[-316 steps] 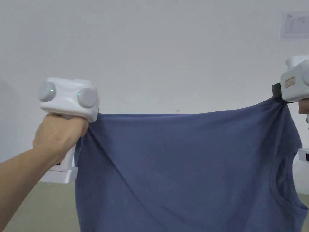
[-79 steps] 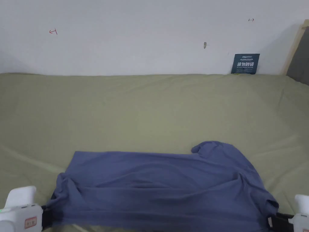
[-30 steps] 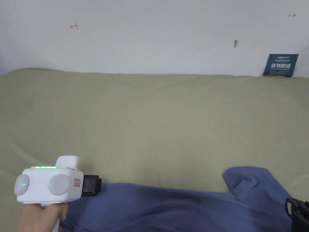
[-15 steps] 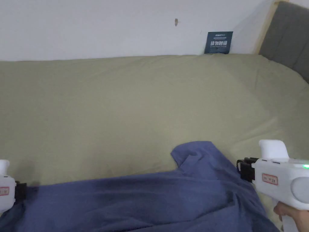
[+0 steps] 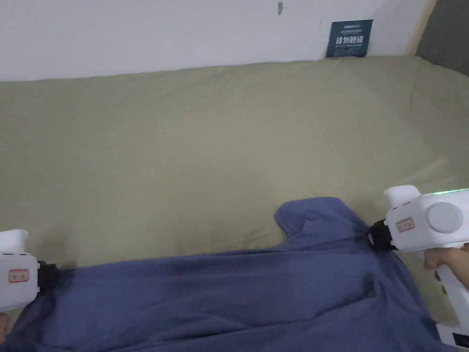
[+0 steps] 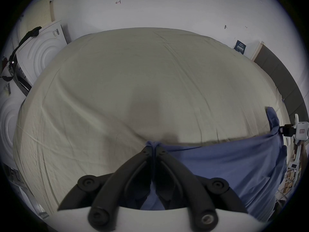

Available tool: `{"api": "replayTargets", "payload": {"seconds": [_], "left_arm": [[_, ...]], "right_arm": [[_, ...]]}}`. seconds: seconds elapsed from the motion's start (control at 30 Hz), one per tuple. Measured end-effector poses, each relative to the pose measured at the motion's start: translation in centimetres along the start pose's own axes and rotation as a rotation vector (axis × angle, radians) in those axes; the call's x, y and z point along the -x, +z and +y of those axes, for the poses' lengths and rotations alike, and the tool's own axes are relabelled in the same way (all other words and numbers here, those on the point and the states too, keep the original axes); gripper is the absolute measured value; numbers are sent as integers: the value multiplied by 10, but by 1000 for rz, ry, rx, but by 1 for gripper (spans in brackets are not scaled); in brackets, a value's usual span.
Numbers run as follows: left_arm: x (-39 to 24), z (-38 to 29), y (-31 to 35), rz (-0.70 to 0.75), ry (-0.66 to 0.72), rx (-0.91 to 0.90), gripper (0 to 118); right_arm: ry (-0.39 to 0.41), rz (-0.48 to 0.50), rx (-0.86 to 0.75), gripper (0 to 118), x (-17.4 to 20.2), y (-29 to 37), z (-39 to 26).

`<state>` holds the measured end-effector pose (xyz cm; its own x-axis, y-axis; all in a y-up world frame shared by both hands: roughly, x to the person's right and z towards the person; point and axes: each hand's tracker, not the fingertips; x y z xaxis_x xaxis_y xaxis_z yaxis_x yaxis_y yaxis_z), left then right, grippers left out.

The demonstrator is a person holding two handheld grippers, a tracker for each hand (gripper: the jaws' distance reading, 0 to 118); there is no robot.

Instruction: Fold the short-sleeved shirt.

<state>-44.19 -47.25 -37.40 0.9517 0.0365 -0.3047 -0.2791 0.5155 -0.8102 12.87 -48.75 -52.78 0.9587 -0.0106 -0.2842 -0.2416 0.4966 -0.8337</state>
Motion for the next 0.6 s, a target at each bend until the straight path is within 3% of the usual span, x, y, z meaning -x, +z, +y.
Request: {"api": "replayTargets", "payload": {"seconds": [0.07, 0.33, 0.6], "left_arm": [[5, 2, 3, -7, 4, 1, 2], [15, -17, 65, -40, -12, -71, 2], [34, -78, 136, -87, 11, -188, 2]], "right_arm": [[-36, 66, -20, 2, 1, 11, 2], [-51, 102, -124, 2, -1, 91, -25], [-47, 127, -236, 2, 7, 161, -100]]}}
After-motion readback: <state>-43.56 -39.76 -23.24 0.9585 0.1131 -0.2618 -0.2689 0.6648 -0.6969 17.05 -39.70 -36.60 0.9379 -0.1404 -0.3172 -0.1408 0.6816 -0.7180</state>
